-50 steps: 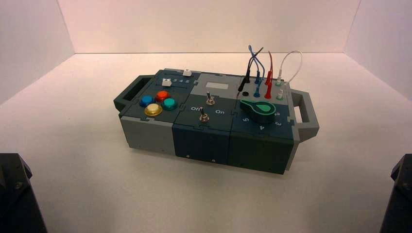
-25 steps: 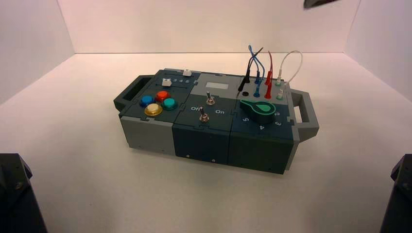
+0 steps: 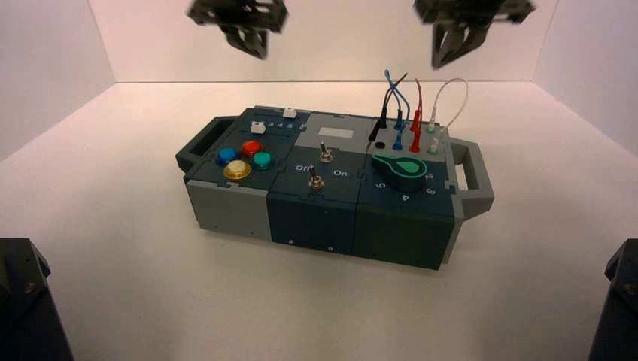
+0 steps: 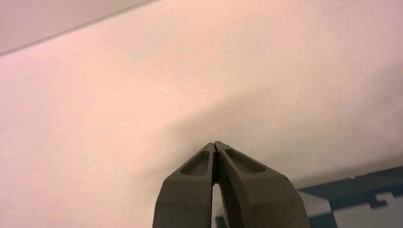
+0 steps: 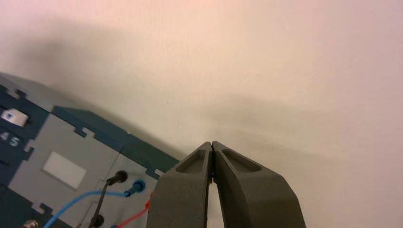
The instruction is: Move the box closer.
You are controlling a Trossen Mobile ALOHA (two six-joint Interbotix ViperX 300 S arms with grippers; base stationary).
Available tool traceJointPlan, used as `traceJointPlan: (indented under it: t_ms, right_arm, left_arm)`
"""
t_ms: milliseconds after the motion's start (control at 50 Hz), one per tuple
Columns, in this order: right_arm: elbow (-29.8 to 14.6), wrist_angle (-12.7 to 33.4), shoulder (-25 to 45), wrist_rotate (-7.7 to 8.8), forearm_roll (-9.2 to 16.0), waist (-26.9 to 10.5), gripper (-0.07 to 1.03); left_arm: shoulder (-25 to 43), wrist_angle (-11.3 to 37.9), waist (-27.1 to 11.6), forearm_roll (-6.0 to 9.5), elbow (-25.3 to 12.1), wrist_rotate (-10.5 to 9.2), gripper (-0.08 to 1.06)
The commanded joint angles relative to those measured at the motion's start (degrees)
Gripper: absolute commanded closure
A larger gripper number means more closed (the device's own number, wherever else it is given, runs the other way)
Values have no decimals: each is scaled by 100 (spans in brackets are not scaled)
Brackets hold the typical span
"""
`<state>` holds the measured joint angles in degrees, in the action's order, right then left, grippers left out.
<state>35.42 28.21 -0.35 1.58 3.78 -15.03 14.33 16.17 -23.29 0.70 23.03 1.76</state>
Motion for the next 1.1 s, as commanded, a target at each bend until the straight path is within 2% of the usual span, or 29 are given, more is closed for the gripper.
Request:
traceJointPlan:
  t_ms: [20, 200, 480, 820, 1100]
  right_arm:
    - [-272, 35, 246, 9, 53, -26, 99]
    - [-343, 62, 659, 18, 79, -26, 99]
    - [-483, 53, 1151, 9, 220, -185, 99]
    - [-633, 176, 1521, 9, 334, -492, 99]
    - [-642, 264, 1503, 18, 360, -527, 99]
  left_arm:
    - [229, 105, -132, 0, -475, 70, 101]
    - [703, 501, -264, 0, -826, 246, 101]
    - [896, 738, -272, 9, -844, 378, 101]
    - [835, 1046, -281, 0, -668, 519, 101]
    - [659, 1081, -343, 0, -246, 589, 101]
